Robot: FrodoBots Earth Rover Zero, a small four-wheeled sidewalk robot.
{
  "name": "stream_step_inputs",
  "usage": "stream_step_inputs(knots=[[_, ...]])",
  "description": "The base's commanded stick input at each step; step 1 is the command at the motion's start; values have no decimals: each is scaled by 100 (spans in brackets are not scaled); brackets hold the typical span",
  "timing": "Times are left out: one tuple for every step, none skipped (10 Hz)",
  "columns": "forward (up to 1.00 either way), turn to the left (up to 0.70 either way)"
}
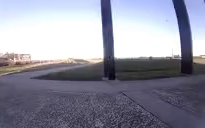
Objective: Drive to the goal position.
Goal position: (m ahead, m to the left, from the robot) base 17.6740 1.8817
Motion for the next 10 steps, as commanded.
stream_step_inputs(knots=[[70,-35],[62,-35],[34,-52],[7,-69],[2,-43],[3,-15],[6,-1],[5,-2],[0,-63],[0,-68]])
